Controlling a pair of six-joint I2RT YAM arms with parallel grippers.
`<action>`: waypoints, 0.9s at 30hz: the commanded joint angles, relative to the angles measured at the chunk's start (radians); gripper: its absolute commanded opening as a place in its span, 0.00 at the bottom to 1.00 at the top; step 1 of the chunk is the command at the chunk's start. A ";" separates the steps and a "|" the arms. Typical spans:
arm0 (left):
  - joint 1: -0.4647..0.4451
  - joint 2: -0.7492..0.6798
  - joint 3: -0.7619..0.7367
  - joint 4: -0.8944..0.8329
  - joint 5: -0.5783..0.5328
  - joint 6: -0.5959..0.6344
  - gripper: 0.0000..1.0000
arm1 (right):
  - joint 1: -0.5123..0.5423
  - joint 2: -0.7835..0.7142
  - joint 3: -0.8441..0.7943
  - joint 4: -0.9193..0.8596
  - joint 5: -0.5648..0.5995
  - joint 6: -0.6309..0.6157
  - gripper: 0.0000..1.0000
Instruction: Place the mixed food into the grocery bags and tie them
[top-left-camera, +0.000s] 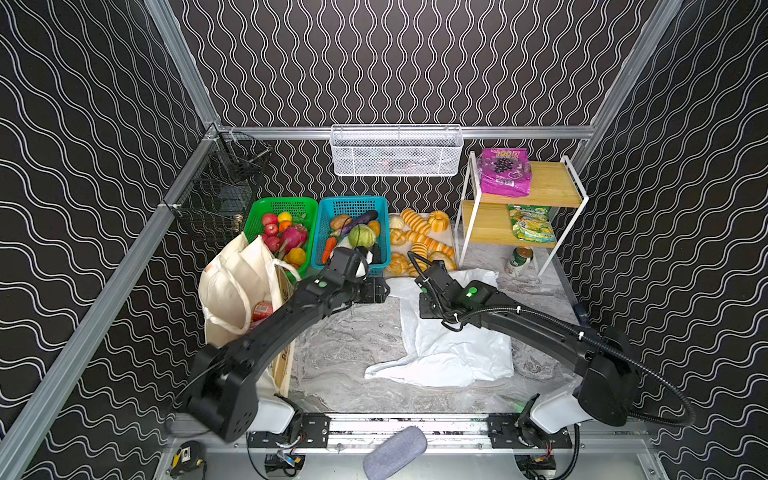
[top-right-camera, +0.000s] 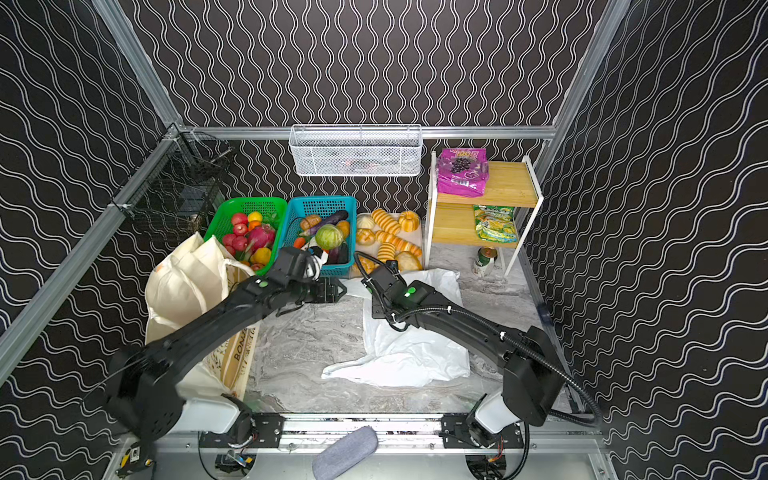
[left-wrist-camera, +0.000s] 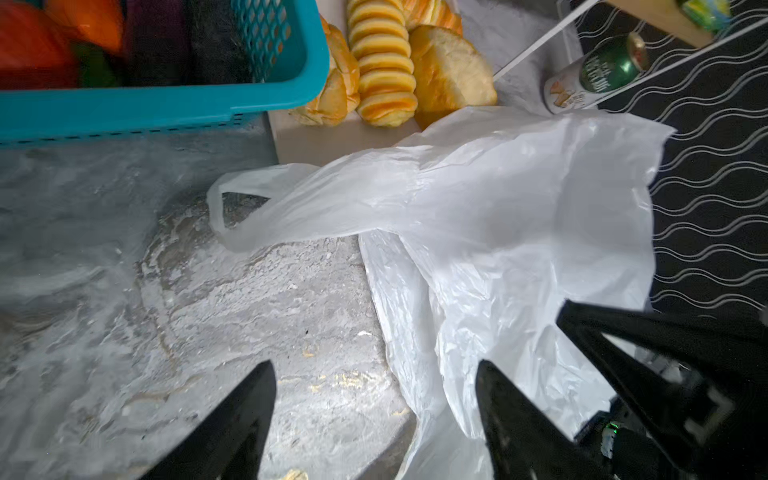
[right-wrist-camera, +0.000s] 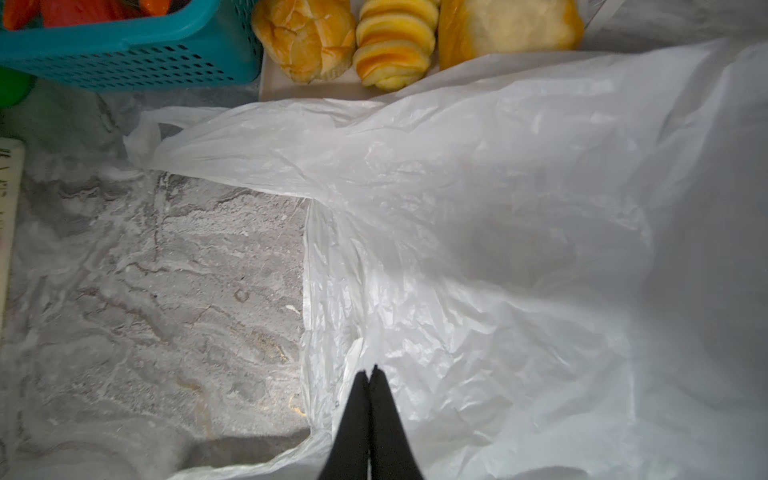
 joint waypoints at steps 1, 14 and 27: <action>-0.001 0.069 0.027 -0.035 -0.022 -0.055 0.78 | -0.009 -0.026 -0.021 0.101 -0.087 -0.025 0.08; -0.001 0.225 -0.126 0.384 -0.185 -0.290 0.89 | -0.021 -0.047 -0.068 0.131 -0.130 -0.038 0.21; -0.001 0.248 -0.202 0.694 -0.107 -0.330 0.83 | -0.047 -0.056 -0.138 0.165 -0.166 -0.035 0.35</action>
